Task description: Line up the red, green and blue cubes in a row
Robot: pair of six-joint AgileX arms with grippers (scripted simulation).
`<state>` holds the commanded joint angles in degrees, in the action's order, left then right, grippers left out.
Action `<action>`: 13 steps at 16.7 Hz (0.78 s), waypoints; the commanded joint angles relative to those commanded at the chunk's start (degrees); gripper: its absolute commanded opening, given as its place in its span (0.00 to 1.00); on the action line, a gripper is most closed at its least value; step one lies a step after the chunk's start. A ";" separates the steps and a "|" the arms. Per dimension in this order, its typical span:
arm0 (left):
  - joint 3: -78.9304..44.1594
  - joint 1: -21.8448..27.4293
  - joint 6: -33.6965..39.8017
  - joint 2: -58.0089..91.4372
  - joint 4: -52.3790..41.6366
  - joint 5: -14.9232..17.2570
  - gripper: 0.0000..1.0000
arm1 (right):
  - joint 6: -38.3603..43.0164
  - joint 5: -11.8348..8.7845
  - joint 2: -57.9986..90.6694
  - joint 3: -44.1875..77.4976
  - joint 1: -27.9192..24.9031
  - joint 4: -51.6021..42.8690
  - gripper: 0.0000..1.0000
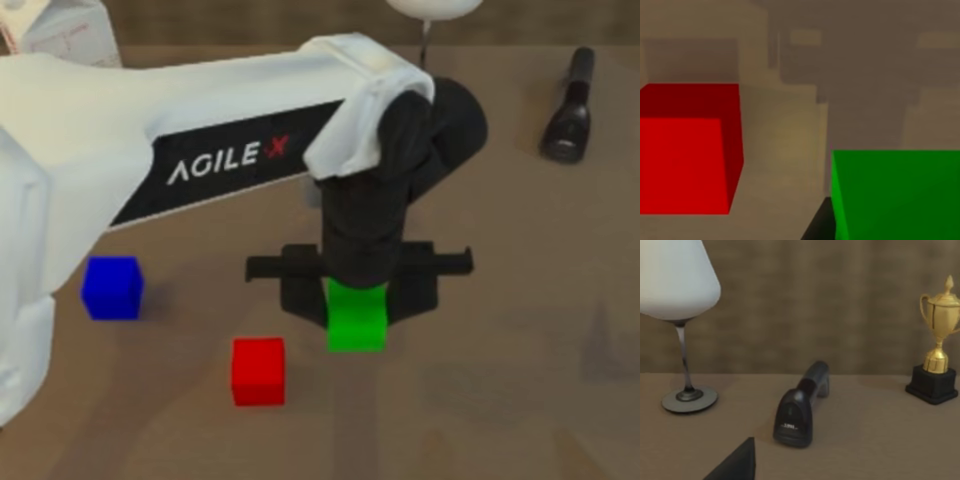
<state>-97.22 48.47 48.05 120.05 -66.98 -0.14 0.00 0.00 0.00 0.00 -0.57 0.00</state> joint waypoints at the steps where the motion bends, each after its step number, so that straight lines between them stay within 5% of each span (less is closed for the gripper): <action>1: 0.00 0.00 0.00 0.00 0.00 0.00 0.00 | 0.00 0.00 0.00 0.00 0.00 0.00 1.00; 13: 9.92 -0.03 -0.08 4.17 14.10 0.03 0.00 | 0.00 0.00 0.00 0.00 0.00 0.00 1.00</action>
<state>-87.30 48.45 47.97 124.22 -52.89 -0.11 0.00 0.00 0.00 0.00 -0.57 0.00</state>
